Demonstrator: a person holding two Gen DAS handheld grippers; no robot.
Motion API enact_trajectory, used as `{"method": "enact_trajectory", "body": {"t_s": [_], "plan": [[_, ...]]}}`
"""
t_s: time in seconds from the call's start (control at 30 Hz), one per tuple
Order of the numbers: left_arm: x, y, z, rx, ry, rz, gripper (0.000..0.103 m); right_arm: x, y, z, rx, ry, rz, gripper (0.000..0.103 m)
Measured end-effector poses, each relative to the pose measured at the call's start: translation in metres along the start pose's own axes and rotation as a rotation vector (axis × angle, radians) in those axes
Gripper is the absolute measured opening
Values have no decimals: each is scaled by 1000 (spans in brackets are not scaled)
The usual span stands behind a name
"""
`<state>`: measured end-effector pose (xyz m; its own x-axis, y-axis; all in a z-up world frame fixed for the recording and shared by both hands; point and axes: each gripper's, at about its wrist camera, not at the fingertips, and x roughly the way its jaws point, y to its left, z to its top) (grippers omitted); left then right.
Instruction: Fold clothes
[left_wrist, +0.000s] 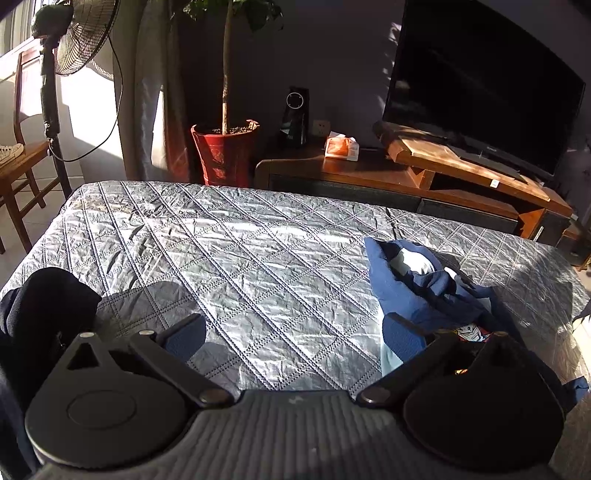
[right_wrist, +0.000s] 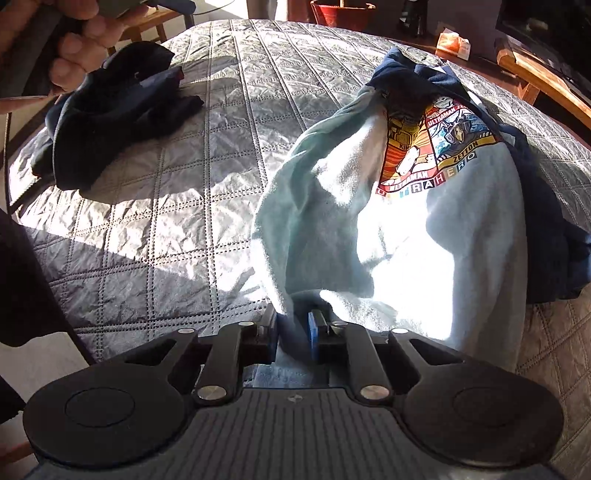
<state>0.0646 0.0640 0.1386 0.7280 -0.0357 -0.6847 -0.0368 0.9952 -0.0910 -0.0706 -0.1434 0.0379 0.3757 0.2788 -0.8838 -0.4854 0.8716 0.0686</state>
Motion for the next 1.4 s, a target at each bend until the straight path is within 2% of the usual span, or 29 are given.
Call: {"method": "enact_trajectory", "body": {"t_s": [0.03, 0.13, 0.23, 0.27, 0.3, 0.37, 0.43, 0.47, 0.57, 0.63, 0.67, 0.7, 0.77, 0.8, 0.87, 1.0, 1.17, 1.2, 1.27, 1.33, 1.37, 1.4], "plan": [[0, 1, 0, -1, 0, 0, 101, -3, 3, 1, -10, 4, 35, 4], [0, 3, 1, -4, 0, 1, 101, -8, 18, 3, -3, 57, 226, 5], [0, 4, 1, -10, 2, 4, 101, -22, 13, 7, 66, 21, 344, 14], [0, 4, 2, -12, 2, 4, 101, -28, 4, 10, 118, -22, 367, 23], [-1, 5, 2, -13, 1, 3, 101, -35, -6, 14, 176, -70, 387, 44], [-1, 5, 3, -14, -2, 4, 101, -47, -30, 25, 297, -183, 402, 65], [-1, 6, 4, -20, -3, 12, 101, -59, -58, 38, 437, -324, 403, 62], [0, 6, 4, -23, -2, 16, 101, -61, -74, 43, 525, -387, 406, 64], [2, 9, 5, -41, 7, 22, 102, -53, -126, 50, 817, -509, 445, 67], [2, 11, 5, -55, 12, 19, 102, -34, -164, 45, 1038, -543, 503, 66], [3, 12, 5, -62, 14, 16, 102, -21, -178, 43, 1138, -526, 521, 62], [3, 13, 6, -67, 14, 13, 101, -8, -187, 41, 1204, -502, 510, 52], [3, 14, 6, -72, 13, 11, 102, 17, -192, 39, 1258, -461, 491, 43], [2, 15, 7, -73, 11, 12, 101, 30, -195, 38, 1282, -441, 482, 31], [2, 16, 8, -78, 9, 15, 101, 48, -196, 38, 1307, -405, 497, 23], [2, 19, 9, -90, 13, 20, 102, 71, -198, 36, 1408, -429, 554, 24], [3, 21, 9, -94, 18, 18, 101, 95, -203, 41, 1511, -430, 519, 27], [2, 21, 9, -93, 18, 18, 102, 99, -204, 41, 1527, -435, 521, 31], [2, 22, 9, -94, 17, 18, 102, 107, -205, 39, 1576, -469, 548, 37], [1, 23, 10, -98, 15, 20, 102, 111, -207, 38, 1614, -508, 560, 37], [1, 24, 10, -102, 12, 23, 102, 108, -206, 41, 1598, -524, 533, 30], [0, 25, 10, -107, 8, 27, 102, 104, -206, 45, 1576, -539, 502, 9]]}}
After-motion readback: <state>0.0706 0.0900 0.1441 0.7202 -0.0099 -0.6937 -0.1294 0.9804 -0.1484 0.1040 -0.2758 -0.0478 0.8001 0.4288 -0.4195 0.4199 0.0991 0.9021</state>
